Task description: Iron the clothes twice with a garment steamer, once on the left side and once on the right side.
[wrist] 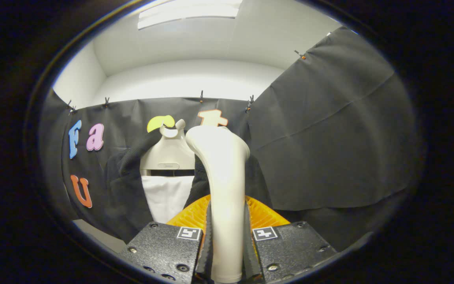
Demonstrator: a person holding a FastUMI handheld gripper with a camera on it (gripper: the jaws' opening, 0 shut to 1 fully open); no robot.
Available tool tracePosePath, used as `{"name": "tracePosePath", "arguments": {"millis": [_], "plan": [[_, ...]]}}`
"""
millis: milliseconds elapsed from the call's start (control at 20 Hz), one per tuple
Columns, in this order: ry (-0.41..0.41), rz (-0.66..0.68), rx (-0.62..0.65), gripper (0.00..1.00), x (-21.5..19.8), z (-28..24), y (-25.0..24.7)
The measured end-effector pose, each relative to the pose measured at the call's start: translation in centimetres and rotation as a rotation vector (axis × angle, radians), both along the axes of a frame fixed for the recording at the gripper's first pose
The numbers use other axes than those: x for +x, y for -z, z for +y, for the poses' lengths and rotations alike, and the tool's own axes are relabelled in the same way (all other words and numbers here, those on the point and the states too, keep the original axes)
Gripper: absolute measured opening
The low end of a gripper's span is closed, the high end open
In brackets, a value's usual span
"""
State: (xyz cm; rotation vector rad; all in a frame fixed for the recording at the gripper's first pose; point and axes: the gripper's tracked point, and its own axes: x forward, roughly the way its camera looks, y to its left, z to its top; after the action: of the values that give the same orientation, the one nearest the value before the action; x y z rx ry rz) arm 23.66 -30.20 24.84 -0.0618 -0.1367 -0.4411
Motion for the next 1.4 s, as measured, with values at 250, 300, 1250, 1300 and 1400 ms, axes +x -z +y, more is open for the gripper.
{"name": "tracePosePath", "arguments": {"millis": [250,300,1250,1300,1400], "plan": [[0.000,0.042,-0.008,0.35,0.4,-0.1,2.9],[0.014,0.061,-0.014,0.35,0.2,-0.5,3.7],[0.030,0.240,0.041,0.35,-2.9,1.0,14.3],[0.033,0.253,0.048,0.35,-3.0,1.0,15.0],[0.040,0.275,0.063,0.35,-3.2,1.1,16.3]]}}
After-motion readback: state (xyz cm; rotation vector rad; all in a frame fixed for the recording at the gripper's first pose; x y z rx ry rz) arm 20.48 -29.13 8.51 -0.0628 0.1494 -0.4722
